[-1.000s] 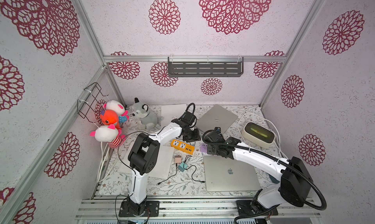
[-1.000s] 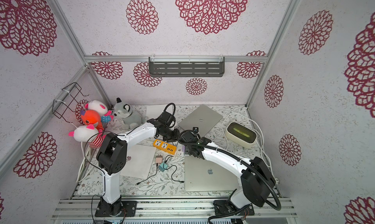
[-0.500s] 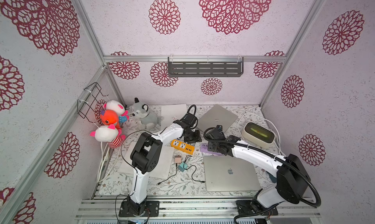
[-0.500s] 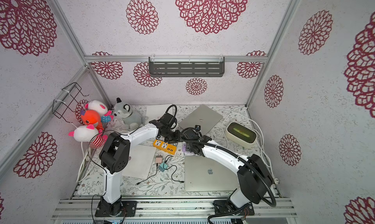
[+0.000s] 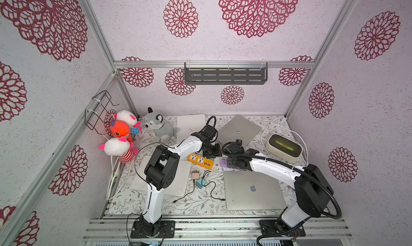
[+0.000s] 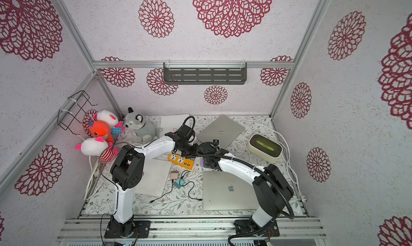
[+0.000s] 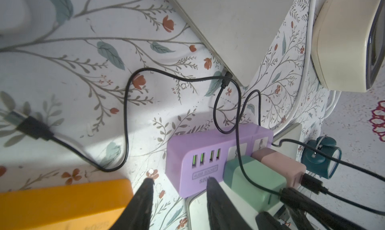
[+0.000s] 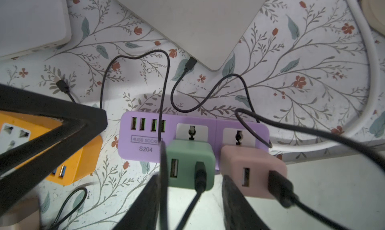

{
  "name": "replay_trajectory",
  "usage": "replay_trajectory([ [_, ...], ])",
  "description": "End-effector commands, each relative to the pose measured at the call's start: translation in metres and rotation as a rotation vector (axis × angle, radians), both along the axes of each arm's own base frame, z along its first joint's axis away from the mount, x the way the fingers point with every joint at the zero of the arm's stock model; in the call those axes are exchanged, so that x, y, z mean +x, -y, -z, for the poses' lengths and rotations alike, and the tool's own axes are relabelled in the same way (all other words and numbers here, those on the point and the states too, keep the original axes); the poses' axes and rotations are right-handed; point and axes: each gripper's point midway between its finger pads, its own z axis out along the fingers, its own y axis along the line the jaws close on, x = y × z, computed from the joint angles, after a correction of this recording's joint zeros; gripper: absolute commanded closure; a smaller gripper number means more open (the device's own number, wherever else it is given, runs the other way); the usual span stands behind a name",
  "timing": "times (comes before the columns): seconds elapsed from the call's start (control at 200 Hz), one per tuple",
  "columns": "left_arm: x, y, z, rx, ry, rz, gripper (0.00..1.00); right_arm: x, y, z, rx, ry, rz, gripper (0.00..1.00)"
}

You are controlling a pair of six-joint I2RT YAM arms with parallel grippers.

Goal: Unplug the laptop charger
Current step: Remove the plug from the socket.

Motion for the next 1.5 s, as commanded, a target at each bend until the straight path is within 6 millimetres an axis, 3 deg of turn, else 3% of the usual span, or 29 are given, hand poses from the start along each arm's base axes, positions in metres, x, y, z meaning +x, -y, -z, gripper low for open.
replay_trajectory([
  [0.0, -0.002, 0.009, 0.004, -0.015, -0.001, 0.009, 0.55, 0.008, -0.002, -0.008, 0.003, 0.022, 0.003, 0.51],
  [0.716, -0.015, 0.011, 0.012, -0.012, -0.020, 0.017, 0.55, 0.017, -0.003, -0.002, -0.029, 0.021, -0.003, 0.51],
  [1.071, -0.020, 0.012, 0.016, -0.023, -0.035, 0.016, 0.55, 0.018, -0.003, 0.002, -0.050, 0.005, -0.017, 0.62],
  [1.496, -0.021, 0.013, 0.028, -0.012, -0.063, 0.008, 0.63, 0.017, -0.004, 0.003, -0.046, -0.004, -0.025, 0.64],
])
